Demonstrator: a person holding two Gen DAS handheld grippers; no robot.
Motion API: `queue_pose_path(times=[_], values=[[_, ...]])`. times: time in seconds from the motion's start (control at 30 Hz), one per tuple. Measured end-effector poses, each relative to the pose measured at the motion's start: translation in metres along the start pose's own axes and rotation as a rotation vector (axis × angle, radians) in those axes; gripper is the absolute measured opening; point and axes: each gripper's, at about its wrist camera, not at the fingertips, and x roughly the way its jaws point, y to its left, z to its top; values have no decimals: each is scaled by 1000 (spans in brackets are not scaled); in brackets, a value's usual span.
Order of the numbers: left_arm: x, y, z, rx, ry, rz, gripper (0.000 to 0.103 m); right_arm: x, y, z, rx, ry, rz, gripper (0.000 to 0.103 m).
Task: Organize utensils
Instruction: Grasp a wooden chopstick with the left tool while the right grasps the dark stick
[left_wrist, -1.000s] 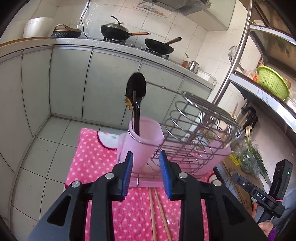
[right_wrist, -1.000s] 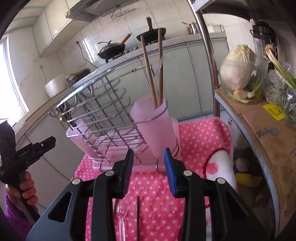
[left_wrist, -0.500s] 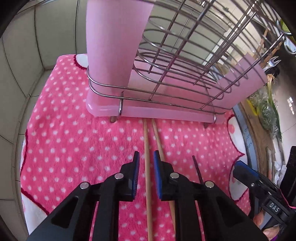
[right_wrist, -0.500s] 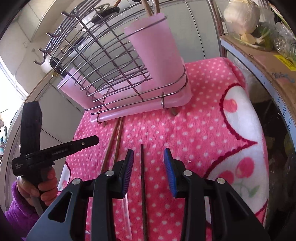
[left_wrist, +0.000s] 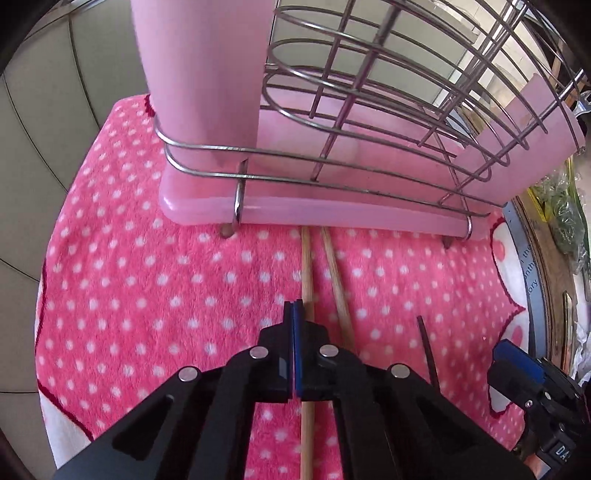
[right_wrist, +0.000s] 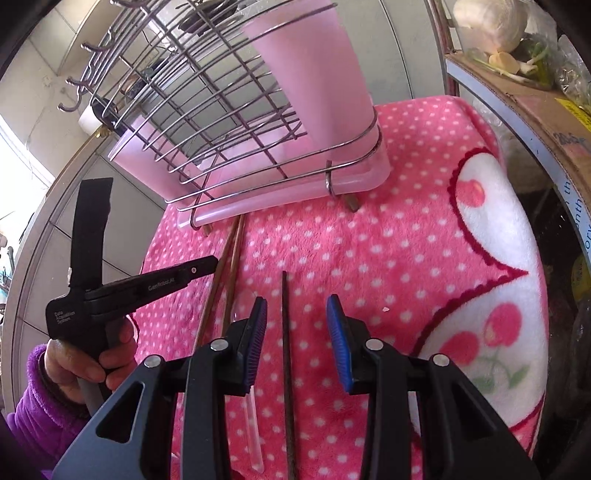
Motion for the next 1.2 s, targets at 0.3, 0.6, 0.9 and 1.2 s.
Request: queue_pose_path(times=[0.3, 0.6, 0.9, 1.2], values=[[-29, 24, -9, 1, 37, -64, 0, 28, 24, 9, -66, 97, -44, 33], [2, -1, 19, 41, 74, -2, 11, 34, 20, 12, -47, 124, -36, 33], [0, 5, 8, 41, 71, -14, 6, 42, 13, 12, -12, 160, -18, 24], [-9, 25, -14, 39, 156, -21, 6, 64, 29, 13, -76, 219, -90, 20]])
